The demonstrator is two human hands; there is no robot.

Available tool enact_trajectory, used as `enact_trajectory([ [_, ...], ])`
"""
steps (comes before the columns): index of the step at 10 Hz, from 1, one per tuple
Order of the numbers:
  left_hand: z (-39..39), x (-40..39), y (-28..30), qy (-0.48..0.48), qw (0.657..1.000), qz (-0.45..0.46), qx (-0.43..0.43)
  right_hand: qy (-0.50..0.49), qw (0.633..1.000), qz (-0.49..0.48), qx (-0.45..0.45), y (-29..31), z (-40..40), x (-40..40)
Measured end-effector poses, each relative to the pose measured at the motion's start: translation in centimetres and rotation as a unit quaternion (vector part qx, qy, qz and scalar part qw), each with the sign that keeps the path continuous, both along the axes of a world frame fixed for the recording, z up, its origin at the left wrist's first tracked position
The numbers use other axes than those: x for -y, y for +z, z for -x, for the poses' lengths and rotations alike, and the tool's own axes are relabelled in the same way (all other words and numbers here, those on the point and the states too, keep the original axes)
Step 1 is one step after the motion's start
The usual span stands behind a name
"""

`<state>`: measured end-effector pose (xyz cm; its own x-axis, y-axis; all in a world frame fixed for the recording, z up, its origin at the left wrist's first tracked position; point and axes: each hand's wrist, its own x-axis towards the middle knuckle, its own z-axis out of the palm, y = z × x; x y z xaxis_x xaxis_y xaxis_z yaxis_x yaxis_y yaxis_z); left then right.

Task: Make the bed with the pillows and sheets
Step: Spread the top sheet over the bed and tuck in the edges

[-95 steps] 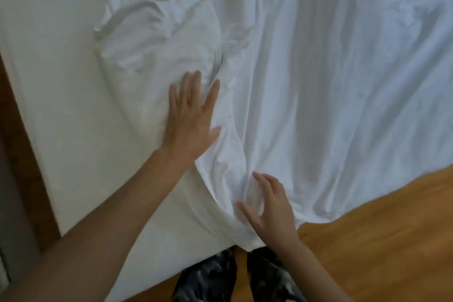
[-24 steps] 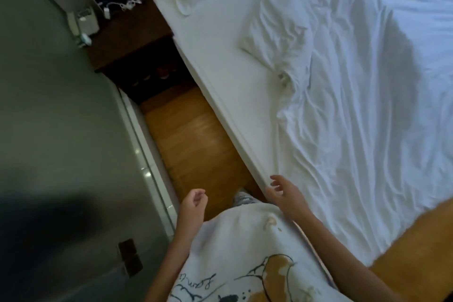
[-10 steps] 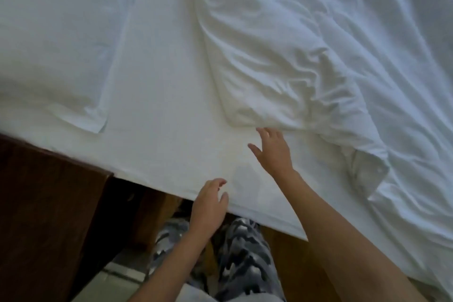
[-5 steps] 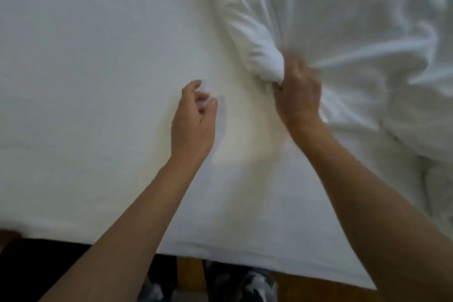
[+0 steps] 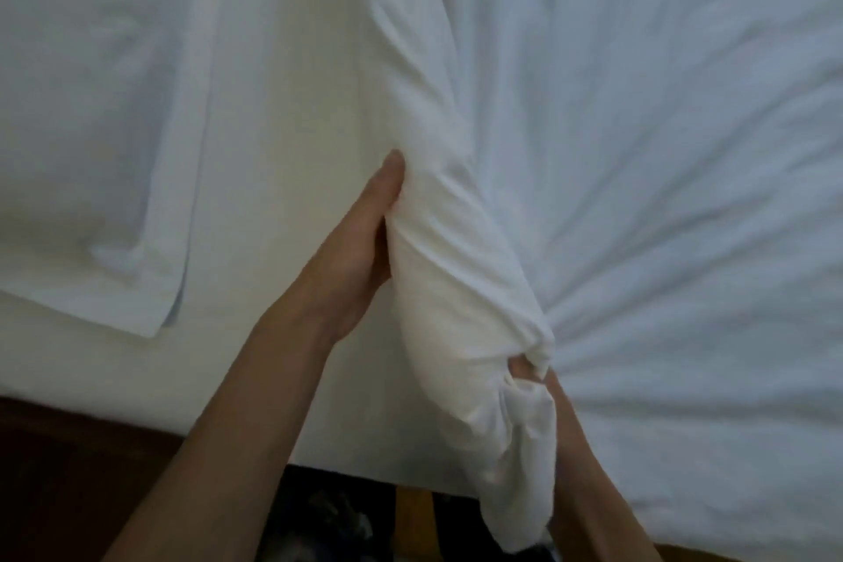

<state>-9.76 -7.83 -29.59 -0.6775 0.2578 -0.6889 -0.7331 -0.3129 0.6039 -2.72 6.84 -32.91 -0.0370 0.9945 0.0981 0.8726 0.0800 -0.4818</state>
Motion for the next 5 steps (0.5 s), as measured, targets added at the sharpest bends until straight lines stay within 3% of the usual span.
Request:
enact_trajectory([
  [1, -0.9, -1.6, -0.6, -0.011, 0.998, 0.060, 0.031, 0.311, 0.810, 0.485, 0.111, 0.3, -5.7, -2.4],
  [2, 0.1, -4.4, -0.5, 0.026, 0.982, 0.186, -0.004, 0.378, 0.841, 0.380, -0.076, 2.0, -4.6, -3.6],
  [3, 0.9, -8.8, 1.7, -0.022, 0.934, 0.344, -0.094, 0.421, 0.841, 0.278, -0.193, 5.0, -3.0, -4.4],
  [4, -0.9, -13.3, 4.9, -0.105, 0.904, 0.366, -0.197, 0.538, 0.804, 0.226, -0.118, 7.4, -1.5, -7.4],
  [5, -2.8, -14.2, 4.7, -0.114, 0.962, 0.123, -0.213, 0.528, 0.825, 0.202, -0.029, 7.3, 0.1, -12.4],
])
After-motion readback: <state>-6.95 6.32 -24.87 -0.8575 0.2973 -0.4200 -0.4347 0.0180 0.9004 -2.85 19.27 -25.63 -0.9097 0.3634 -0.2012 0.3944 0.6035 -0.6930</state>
